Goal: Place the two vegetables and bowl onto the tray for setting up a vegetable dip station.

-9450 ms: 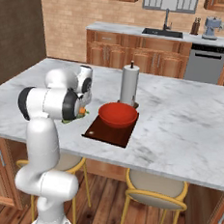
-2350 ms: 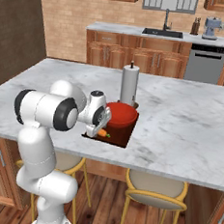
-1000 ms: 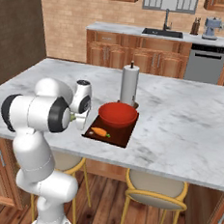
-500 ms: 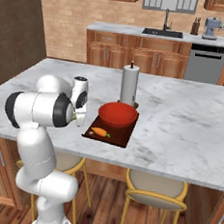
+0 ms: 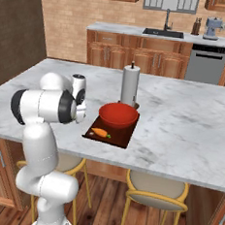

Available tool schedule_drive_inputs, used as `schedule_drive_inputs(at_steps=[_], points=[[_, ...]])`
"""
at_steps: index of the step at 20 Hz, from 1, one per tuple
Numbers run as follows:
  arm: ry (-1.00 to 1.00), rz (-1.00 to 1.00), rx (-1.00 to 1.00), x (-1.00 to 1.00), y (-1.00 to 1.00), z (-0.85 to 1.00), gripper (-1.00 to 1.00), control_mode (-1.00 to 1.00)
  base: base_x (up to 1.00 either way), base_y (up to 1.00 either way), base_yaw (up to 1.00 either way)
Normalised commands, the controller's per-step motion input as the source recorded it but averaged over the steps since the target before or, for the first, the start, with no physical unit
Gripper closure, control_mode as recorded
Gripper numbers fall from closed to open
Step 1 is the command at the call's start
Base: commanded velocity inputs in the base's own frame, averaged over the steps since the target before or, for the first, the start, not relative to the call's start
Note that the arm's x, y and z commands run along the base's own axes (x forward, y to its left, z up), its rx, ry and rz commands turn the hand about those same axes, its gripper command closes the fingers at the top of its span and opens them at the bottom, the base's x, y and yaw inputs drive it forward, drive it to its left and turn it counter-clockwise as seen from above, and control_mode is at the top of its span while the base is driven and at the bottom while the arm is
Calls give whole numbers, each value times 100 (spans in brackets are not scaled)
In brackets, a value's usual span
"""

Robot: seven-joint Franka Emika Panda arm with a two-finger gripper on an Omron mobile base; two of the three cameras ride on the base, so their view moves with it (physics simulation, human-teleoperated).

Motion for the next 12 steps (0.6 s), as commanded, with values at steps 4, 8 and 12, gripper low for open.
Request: schedule_drive_inputs(at_steps=[4, 8, 12], points=[[0, 5, 0, 30, 26, -10, -100, -100, 0, 0, 0], [0, 3, -2, 33, 23, -20, -100, -100, 0, 0, 0], [0, 1, -3, 31, 17, -24, -100, -100, 0, 0, 0]])
